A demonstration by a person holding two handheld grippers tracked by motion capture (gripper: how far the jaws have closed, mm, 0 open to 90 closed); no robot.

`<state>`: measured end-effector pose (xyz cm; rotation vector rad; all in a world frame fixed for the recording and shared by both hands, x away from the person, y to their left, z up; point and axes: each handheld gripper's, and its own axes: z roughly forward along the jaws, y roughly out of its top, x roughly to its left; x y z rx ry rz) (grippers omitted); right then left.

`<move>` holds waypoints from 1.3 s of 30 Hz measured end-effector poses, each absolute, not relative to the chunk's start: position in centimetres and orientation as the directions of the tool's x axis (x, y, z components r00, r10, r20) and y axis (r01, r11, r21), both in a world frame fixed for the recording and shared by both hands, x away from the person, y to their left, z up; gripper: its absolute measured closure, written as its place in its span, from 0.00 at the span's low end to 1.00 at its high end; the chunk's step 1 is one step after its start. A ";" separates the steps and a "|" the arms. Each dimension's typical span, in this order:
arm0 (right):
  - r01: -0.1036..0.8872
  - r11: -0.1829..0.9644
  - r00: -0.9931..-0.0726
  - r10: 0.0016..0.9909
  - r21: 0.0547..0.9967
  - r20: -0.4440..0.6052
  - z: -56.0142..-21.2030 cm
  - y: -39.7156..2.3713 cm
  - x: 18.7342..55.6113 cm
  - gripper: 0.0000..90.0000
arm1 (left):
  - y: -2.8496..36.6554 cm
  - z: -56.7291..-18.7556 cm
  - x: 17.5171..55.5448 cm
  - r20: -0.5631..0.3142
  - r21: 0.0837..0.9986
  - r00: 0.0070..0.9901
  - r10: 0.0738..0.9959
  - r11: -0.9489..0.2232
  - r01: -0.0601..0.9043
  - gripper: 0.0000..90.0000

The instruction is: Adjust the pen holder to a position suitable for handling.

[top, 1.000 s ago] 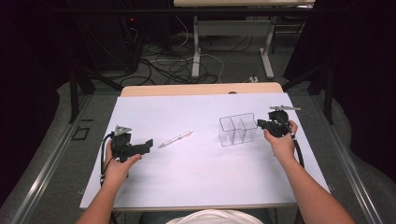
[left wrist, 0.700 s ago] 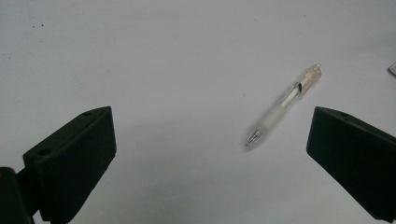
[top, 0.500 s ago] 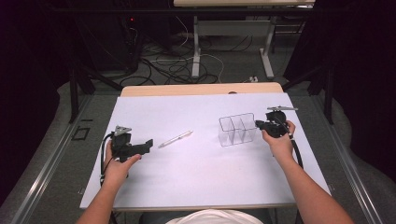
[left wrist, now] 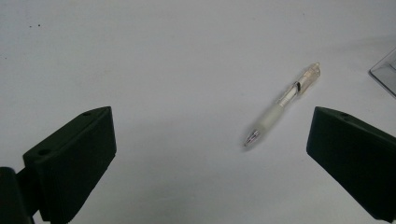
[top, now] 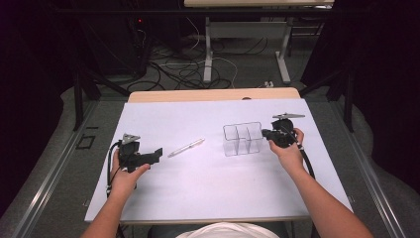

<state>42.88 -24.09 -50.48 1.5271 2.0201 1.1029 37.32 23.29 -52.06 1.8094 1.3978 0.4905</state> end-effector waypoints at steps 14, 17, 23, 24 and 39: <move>0.645 0.131 -0.377 0.912 0.753 0.164 -50.3 -20.7 42.3 1.00 | 23.4 -52.1 37.3 -0.142 0.765 0.316 0.938 -0.099 0.637 0.04; 0.648 0.126 -0.379 0.909 0.751 0.174 -50.3 -20.2 42.4 1.00 | 23.3 -52.1 37.3 -0.144 0.764 0.318 0.937 -0.099 0.637 0.04; 0.647 0.136 -0.394 0.902 0.750 0.177 -50.4 -19.3 42.6 1.00 | 23.3 -52.2 37.3 -0.147 0.764 0.316 0.937 -0.095 0.638 0.04; 0.645 0.138 -0.399 0.899 0.751 0.178 -50.4 -18.9 42.7 1.00 | 23.2 -52.2 37.3 -0.147 0.764 0.317 0.937 -0.096 0.638 0.04; 0.651 0.153 -0.416 0.891 0.743 0.182 -50.7 -16.4 42.3 1.00 | 23.4 -52.2 37.3 -0.143 0.766 0.317 0.938 -0.099 0.636 0.05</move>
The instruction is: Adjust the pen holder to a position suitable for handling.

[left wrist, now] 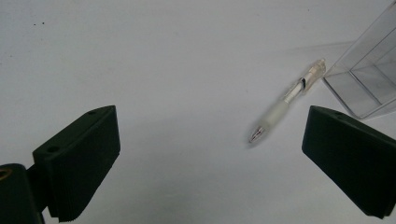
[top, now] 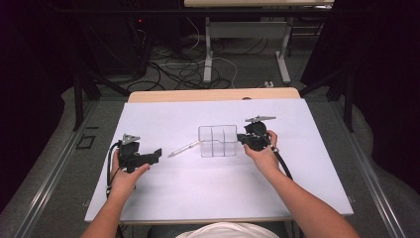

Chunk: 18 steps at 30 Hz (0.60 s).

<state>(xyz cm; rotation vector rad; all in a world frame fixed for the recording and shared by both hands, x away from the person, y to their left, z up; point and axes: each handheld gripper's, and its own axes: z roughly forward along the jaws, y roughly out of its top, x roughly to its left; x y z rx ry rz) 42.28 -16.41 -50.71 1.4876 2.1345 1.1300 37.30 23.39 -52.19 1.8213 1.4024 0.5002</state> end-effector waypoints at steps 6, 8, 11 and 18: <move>0.656 0.148 -0.417 0.888 0.740 0.192 -50.8 -16.5 42.3 1.00 | 23.4 -52.2 37.3 -0.142 0.765 0.319 0.937 -0.100 0.636 0.05; 0.655 0.147 -0.423 0.884 0.741 0.198 -50.7 -16.7 42.4 0.98 | 23.4 -52.2 37.3 -0.140 0.765 0.319 0.937 -0.102 0.635 0.05; 0.639 0.159 -0.433 0.883 0.752 0.181 -50.6 -17.1 42.3 0.93 | 23.4 -52.2 37.3 -0.139 0.769 0.322 0.936 -0.103 0.631 0.05; 0.652 0.126 -0.421 0.880 0.748 0.219 -50.2 -19.0 42.1 0.83 | 23.4 -52.2 37.4 -0.141 0.766 0.319 0.937 -0.101 0.635 0.05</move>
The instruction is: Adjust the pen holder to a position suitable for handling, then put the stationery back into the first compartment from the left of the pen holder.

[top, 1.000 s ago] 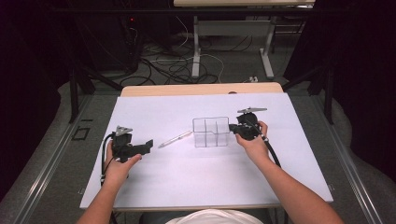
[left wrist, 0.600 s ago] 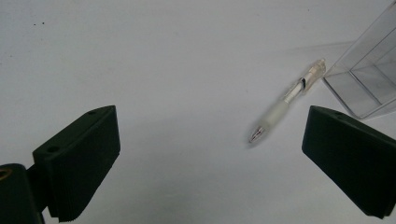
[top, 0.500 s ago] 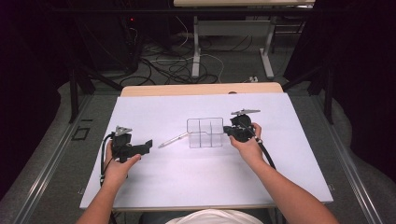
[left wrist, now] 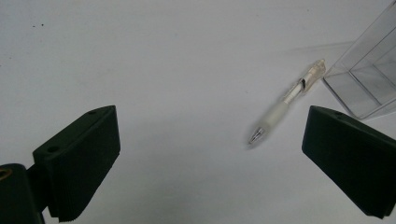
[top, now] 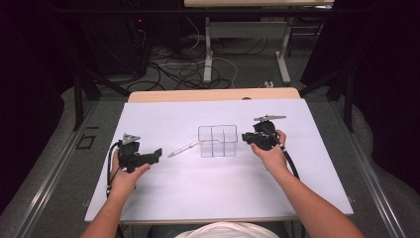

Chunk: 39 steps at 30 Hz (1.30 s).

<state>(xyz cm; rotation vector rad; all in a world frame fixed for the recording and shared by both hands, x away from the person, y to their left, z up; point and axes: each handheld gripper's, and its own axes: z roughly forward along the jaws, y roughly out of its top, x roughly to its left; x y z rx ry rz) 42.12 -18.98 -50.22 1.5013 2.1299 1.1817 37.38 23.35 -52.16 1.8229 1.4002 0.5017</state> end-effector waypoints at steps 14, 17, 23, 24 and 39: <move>0.585 0.116 -0.416 0.893 0.803 0.174 -49.3 -22.2 40.5 0.56 | 23.1 -51.8 37.5 -0.143 0.777 0.330 0.933 -0.100 0.622 0.06; 0.581 0.127 -0.415 0.896 0.804 0.159 -49.1 -22.9 40.0 0.52 | 22.9 -51.6 37.5 -0.139 0.772 0.342 0.929 -0.115 0.625 0.06; 0.594 0.152 -0.437 0.885 0.790 0.158 -49.5 -24.0 39.4 0.45 | 22.2 -51.2 37.6 -0.129 0.776 0.357 0.925 -0.130 0.617 0.06; 0.593 0.160 -0.442 0.884 0.789 0.154 -49.6 -24.1 39.3 0.45 | 22.1 -51.1 37.6 -0.123 0.776 0.360 0.925 -0.136 0.615 0.07; 0.551 0.228 -0.477 0.875 0.803 0.079 -50.2 -25.0 39.3 0.35 | 19.9 -48.8 38.7 -0.062 0.787 0.429 0.901 -0.220 0.576 0.18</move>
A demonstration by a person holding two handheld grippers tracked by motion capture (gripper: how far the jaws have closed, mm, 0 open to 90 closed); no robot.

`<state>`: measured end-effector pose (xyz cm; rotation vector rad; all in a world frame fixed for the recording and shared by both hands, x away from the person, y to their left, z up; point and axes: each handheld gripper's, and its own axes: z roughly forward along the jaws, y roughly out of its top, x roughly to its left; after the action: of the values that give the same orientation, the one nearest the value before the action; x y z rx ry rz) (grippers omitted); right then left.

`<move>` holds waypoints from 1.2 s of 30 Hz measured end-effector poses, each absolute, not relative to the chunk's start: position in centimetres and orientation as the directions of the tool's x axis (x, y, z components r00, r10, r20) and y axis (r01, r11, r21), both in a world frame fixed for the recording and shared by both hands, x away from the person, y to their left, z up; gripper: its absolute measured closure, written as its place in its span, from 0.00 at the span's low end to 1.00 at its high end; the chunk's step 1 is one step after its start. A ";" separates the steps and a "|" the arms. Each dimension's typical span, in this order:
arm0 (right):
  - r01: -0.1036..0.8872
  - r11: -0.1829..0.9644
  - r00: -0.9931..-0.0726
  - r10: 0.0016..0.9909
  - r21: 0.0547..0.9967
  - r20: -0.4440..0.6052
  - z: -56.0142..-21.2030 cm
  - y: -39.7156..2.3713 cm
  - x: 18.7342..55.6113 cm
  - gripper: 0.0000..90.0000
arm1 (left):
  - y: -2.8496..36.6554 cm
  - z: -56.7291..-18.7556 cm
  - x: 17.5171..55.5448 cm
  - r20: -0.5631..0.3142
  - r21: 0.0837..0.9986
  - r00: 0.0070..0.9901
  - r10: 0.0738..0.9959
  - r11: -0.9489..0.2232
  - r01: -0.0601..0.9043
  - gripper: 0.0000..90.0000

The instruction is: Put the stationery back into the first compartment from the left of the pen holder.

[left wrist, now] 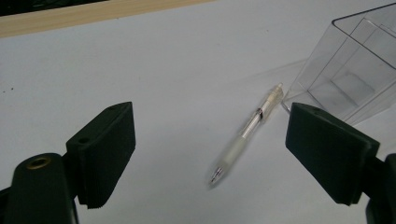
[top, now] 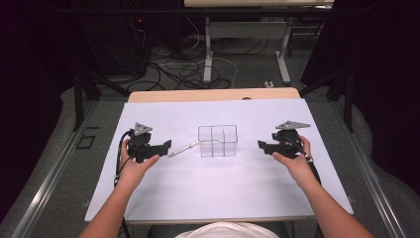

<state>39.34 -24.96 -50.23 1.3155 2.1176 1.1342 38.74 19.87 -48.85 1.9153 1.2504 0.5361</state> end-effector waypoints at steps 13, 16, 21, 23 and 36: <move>0.577 0.269 -0.462 0.886 0.771 0.037 -50.5 -25.8 39.7 0.28 | 17.5 -48.5 41.2 0.044 0.718 0.531 0.846 -0.396 0.573 0.32; 0.575 0.275 -0.458 0.889 0.771 0.025 -50.6 -25.8 39.7 0.23 | 17.0 -48.5 41.7 0.051 0.697 0.566 0.823 -0.436 0.570 0.36; 0.581 0.278 -0.459 0.888 0.765 0.025 -50.7 -25.8 39.7 0.17 | 16.3 -49.1 42.3 0.065 0.683 0.591 0.804 -0.468 0.562 0.41; 0.576 0.280 -0.456 0.890 0.768 0.018 -50.7 -25.8 39.7 0.17 | 16.1 -49.4 42.5 0.076 0.676 0.600 0.797 -0.483 0.556 0.42; 0.576 0.296 -0.458 0.889 0.762 0.001 -51.1 -25.5 39.7 0.04 | 14.7 -50.8 43.4 0.138 0.594 0.677 0.722 -0.608 0.527 0.46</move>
<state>39.74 -25.51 -51.10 1.3083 2.1450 0.9936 43.40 14.73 -50.77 2.3721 0.9628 0.5023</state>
